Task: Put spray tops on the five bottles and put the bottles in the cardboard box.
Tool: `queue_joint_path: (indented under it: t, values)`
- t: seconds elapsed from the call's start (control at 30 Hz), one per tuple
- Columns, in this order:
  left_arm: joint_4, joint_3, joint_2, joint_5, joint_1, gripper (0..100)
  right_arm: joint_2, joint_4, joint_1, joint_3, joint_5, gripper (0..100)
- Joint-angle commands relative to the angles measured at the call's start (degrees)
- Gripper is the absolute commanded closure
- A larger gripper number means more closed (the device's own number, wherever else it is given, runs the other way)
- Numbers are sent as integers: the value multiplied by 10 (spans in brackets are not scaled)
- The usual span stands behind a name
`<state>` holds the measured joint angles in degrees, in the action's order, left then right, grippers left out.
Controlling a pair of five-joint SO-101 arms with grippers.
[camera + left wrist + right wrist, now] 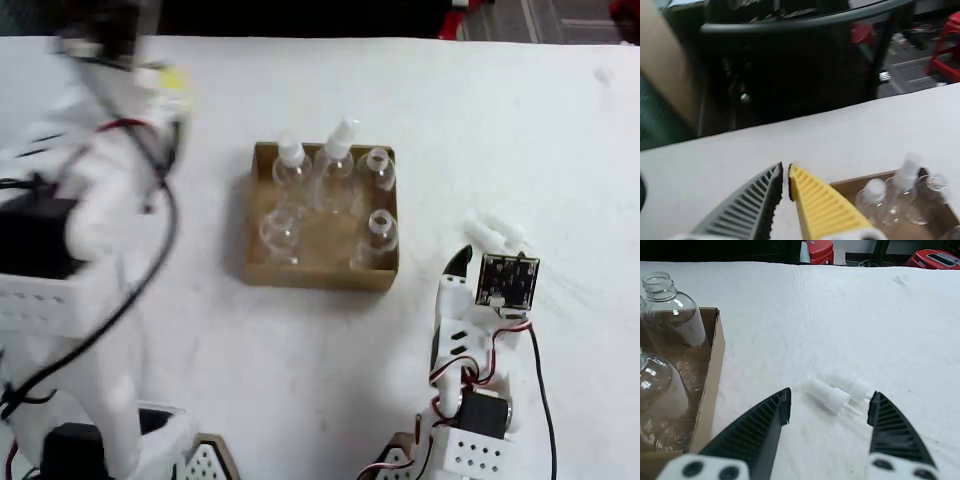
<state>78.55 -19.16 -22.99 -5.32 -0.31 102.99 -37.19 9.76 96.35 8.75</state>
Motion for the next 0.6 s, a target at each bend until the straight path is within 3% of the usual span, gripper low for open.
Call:
queue_joint_path:
  t: [0.0,0.1,0.33,0.57]
  values:
    - [99,23,-21,-5,-150,976,0,7,0,5,6,769]
    - [111,134,-20,-6,-210,976,0,7,-2,5,6,769]
    - [-98,424,-24,-5,-269,973,0,6,-3,5,6,769]
    - [-157,536,-20,-1,-281,931,0,5,-4,5,6,769]
